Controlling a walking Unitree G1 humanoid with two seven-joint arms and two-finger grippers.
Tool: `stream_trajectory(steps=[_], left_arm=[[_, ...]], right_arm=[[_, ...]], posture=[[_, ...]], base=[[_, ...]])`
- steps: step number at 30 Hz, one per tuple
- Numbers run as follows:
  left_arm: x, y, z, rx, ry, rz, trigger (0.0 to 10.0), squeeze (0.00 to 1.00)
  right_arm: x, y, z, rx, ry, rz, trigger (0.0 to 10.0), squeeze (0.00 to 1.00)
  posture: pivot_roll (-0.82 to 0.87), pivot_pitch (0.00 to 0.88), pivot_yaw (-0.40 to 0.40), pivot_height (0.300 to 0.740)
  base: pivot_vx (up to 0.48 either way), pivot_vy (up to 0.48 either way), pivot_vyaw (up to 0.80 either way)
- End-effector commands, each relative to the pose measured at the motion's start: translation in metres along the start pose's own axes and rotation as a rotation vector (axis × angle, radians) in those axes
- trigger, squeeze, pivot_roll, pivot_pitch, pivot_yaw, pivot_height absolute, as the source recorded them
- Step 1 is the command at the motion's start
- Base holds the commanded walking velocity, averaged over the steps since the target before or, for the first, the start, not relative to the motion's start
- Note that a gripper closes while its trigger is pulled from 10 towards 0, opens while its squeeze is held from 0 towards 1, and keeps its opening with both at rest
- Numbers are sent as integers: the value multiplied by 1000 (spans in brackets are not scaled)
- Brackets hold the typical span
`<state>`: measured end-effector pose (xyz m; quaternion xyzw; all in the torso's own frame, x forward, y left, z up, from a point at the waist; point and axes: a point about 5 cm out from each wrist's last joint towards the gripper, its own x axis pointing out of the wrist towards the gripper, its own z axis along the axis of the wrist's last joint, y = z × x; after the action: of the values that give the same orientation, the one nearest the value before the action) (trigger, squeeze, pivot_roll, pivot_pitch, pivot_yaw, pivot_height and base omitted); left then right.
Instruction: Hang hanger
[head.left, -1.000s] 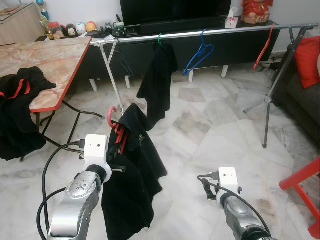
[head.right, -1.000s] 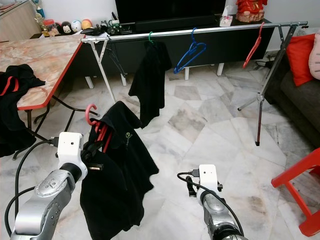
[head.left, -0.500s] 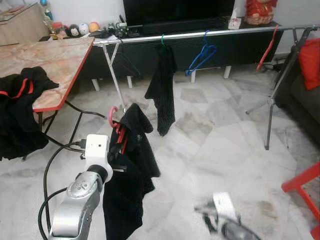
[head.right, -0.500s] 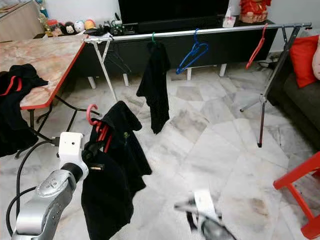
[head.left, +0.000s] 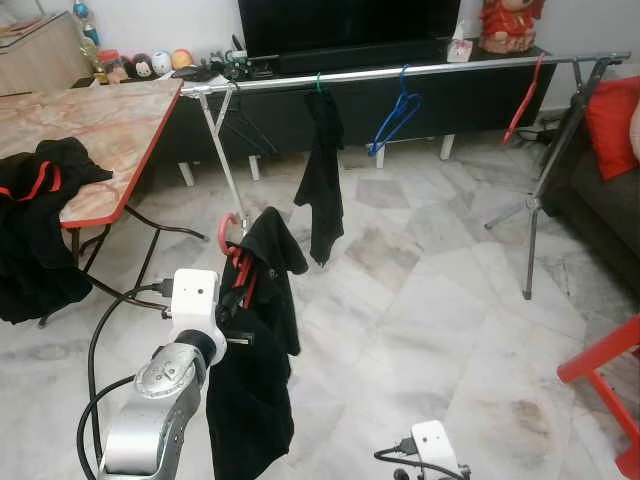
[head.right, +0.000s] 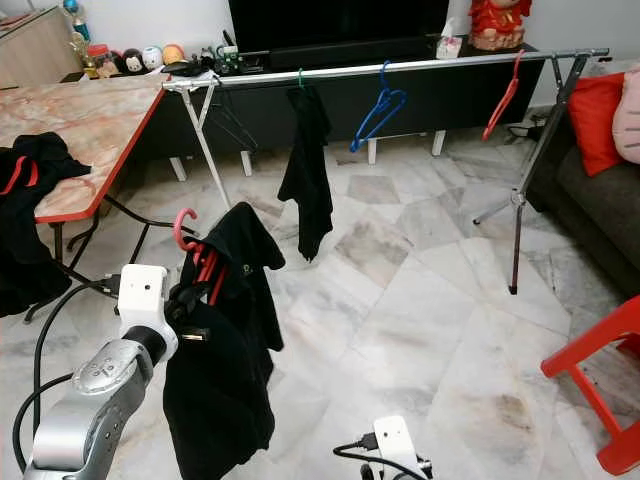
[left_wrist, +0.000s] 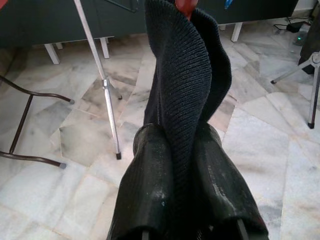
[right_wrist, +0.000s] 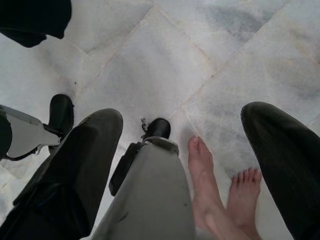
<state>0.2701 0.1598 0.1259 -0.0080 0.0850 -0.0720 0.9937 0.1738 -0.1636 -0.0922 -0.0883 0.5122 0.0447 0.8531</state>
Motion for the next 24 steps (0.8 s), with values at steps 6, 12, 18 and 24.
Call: stream_trajectory(steps=[6, 12, 18, 24], left_arm=[[-2, 0, 13, 20, -68, -6, 10000, 0], [-2, 0, 13, 19, -68, -8, 10000, 0], [-2, -1, 13, 25, -68, -17, 10000, 0], [-2, -1, 13, 28, -67, -18, 10000, 0]], right_arm=[[0, -3, 4, -7, -15, -1, 0, 0], [0, -3, 4, -3, -14, 0, 0, 0], [1, 2, 5, -10, 5, 11, 10000, 0], [1, 9, 11, 3, -24, 44, 0, 0]], posture=[[-12, 5, 73, 740], [-12, 5, 73, 740], [-7, 7, 77, 740], [-7, 7, 77, 740]], base=[[0, 0, 0], [0, 0, 0], [0, 0, 0], [0, 0, 0]])
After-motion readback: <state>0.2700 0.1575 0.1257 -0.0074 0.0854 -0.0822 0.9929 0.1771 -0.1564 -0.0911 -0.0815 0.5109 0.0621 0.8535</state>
